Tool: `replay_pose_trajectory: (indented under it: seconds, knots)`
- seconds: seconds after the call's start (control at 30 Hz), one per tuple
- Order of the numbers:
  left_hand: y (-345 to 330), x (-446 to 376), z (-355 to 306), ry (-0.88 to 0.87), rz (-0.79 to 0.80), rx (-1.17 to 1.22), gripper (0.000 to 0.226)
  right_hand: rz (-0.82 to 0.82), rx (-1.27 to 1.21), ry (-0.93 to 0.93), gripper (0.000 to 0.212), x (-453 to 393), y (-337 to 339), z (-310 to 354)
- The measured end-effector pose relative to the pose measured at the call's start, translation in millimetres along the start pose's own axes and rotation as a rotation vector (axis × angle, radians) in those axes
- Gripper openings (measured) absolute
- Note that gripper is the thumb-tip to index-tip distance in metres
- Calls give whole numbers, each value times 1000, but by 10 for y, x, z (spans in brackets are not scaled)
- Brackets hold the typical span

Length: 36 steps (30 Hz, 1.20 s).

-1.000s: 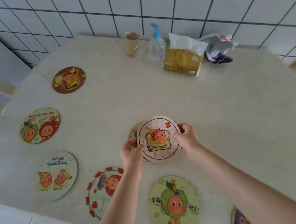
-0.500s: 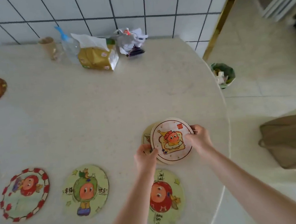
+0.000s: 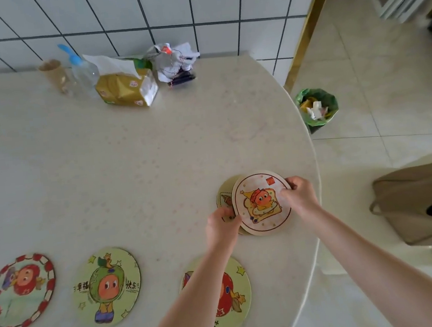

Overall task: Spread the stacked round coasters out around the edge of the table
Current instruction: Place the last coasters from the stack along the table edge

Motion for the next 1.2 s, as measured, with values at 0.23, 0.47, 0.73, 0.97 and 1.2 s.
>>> replay_pose_trajectory:
  seconds: [0.23, 0.47, 0.73, 0.97, 1.2]
  knots:
    - [274, -363, -264, -39, -118, -109, 3, 4, -33, 51, 21, -226, -65, 390]
    - [348, -572, -532, -12, -1, 73, 6, 38, -34, 61, 18, -433, -103, 594]
    - [307, -1288, -1103, -58, 104, 220, 13, -26, 51, 114, 33, -1050, -148, 1111]
    - [228, -1882, -1427, -68, 105, 201, 19, -94, 154, 103, 49, -1596, -277, 1382]
    - [182, -2186, -1476, -75, 79, 111, 20, -87, 190, 76, 49, -1843, -375, 1371]
Point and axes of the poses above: each hand's wrist, its own x-axis away from the middle knuckle, its own y-axis out of the back of the hand, z = x × y, the point moved 6 cm from there along -x, towards the middle knuckle, and after that the axes turned 3 degrees about y, right-handed, at the moved point
